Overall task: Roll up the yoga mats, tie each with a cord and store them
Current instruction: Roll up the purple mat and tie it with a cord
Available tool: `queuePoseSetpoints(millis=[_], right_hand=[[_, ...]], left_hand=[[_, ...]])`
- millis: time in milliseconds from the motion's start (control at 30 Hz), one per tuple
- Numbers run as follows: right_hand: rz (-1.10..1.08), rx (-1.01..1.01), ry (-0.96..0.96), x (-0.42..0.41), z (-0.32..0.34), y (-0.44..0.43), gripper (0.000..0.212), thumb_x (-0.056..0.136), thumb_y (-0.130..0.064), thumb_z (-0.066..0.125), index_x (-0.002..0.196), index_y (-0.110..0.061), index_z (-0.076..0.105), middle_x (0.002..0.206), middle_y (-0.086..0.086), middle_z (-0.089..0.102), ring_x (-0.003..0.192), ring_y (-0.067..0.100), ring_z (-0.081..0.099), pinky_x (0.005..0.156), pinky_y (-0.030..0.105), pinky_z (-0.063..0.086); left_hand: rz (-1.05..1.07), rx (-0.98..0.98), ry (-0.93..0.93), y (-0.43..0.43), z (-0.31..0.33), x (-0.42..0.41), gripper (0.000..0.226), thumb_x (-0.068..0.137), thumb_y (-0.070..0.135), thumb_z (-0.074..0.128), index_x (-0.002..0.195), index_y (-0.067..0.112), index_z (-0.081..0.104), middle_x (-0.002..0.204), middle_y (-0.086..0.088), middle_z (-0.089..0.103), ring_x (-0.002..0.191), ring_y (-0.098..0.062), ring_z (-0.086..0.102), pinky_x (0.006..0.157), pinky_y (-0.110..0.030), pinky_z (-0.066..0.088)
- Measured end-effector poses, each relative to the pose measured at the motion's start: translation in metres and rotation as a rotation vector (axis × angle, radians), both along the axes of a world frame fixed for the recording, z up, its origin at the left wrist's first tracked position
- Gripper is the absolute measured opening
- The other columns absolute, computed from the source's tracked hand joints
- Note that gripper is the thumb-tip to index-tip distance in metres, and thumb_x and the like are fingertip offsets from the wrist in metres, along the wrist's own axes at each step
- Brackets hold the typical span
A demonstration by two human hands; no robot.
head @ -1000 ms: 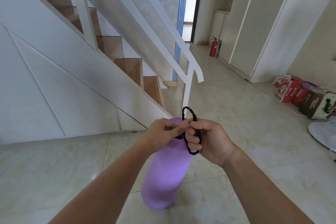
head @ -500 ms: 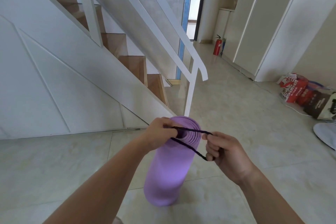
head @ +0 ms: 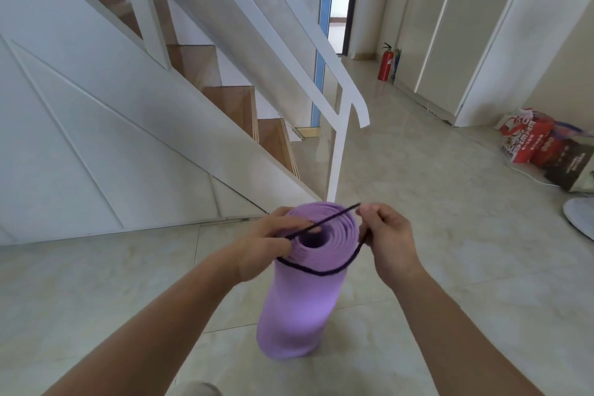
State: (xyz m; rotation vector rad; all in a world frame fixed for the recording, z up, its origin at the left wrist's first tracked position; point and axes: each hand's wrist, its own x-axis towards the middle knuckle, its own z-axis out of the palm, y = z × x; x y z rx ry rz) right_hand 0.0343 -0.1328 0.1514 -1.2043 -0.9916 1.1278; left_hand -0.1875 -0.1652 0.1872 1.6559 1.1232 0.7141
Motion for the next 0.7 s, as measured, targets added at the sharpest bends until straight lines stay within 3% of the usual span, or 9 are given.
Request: queuePoseSetpoints(millis=[67,167,233,300,367,467,567,633,700], right_hand=[[0.024,-0.069,-0.113,-0.008,0.009,0.015,0.019,0.093,-0.019,0.065,0.079,-0.007,0.071,0.069,0.011,0.063,0.062,0.02,0.054,0.058,0.03,0.046],[0.082,-0.283,-0.101,-0.015,0.01,0.028,0.016,0.093,-0.014,0.065,0.086,-0.001,0.07,0.065,0.011,0.064,0.049,0.019,0.053,0.044,0.021,0.038],[0.118,-0.376,-0.06,-0.018,0.008,0.033,0.005,0.086,0.0,0.064,0.083,0.003,0.066,0.067,0.017,0.058,0.056,0.023,0.049,0.053,0.029,0.038],[0.112,-0.446,-0.021,-0.023,0.005,0.038,0.006,0.075,0.006,0.06,0.08,0.002,0.062,0.071,0.017,0.052,0.069,0.029,0.043,0.067,0.039,0.036],[0.087,-0.49,0.009,-0.027,0.004,0.042,0.009,0.079,0.01,0.053,0.082,0.006,0.06,0.071,0.015,0.054,0.07,0.028,0.046,0.065,0.037,0.039],[0.074,-0.508,0.015,-0.028,-0.003,0.049,0.016,0.082,0.012,0.049,0.092,0.014,0.061,0.081,0.02,0.059,0.076,0.03,0.051,0.065,0.037,0.042],[0.062,-0.537,-0.003,-0.03,-0.011,0.054,0.027,0.083,0.008,0.05,0.104,0.014,0.064,0.087,0.02,0.064,0.079,0.031,0.057,0.069,0.038,0.045],[0.065,-0.541,0.013,-0.031,-0.013,0.056,0.023,0.084,0.007,0.05,0.101,0.009,0.066,0.085,0.017,0.064,0.076,0.03,0.059,0.063,0.032,0.048],[0.081,-0.551,0.007,-0.032,-0.013,0.059,0.018,0.086,0.007,0.047,0.09,0.002,0.063,0.077,0.012,0.059,0.063,0.023,0.054,0.046,0.021,0.045]], left_hand=[[-0.017,0.027,-0.003,-0.004,-0.005,0.004,0.063,0.059,0.017,0.048,0.114,0.037,0.072,0.136,0.006,0.05,0.129,-0.014,0.047,0.112,-0.044,0.038],[-0.012,0.015,-0.061,-0.002,-0.008,0.003,0.064,0.062,0.013,0.046,0.118,0.031,0.072,0.134,0.007,0.051,0.129,-0.013,0.048,0.111,-0.041,0.039],[0.032,-0.061,-0.17,-0.002,-0.008,-0.002,0.066,0.059,0.009,0.044,0.116,0.023,0.073,0.131,0.005,0.056,0.127,-0.019,0.052,0.106,-0.04,0.044],[0.098,-0.155,-0.309,-0.003,-0.011,-0.007,0.066,0.057,0.005,0.043,0.113,0.021,0.074,0.129,-0.002,0.062,0.124,-0.028,0.056,0.103,-0.049,0.046],[0.191,-0.176,-0.432,-0.003,-0.017,-0.009,0.06,0.06,0.0,0.044,0.11,0.017,0.072,0.126,-0.012,0.064,0.117,-0.034,0.06,0.102,-0.056,0.045],[0.401,-0.179,-0.656,0.001,-0.027,-0.009,0.04,0.067,-0.006,0.051,0.102,0.01,0.061,0.122,-0.017,0.064,0.101,-0.032,0.065,0.082,-0.052,0.052],[0.579,-0.21,-0.866,0.007,-0.032,-0.005,0.035,0.075,-0.019,0.039,0.086,0.012,0.049,0.097,-0.012,0.069,0.08,-0.028,0.063,0.062,-0.04,0.053],[0.644,-0.219,-0.866,0.012,-0.031,-0.001,0.042,0.077,-0.025,0.027,0.078,0.012,0.046,0.084,-0.012,0.063,0.069,-0.024,0.059,0.06,-0.036,0.049],[0.68,-0.193,-0.781,0.019,-0.028,0.0,0.042,0.078,-0.027,0.027,0.073,0.011,0.046,0.076,-0.009,0.065,0.062,-0.02,0.06,0.058,-0.033,0.047]])
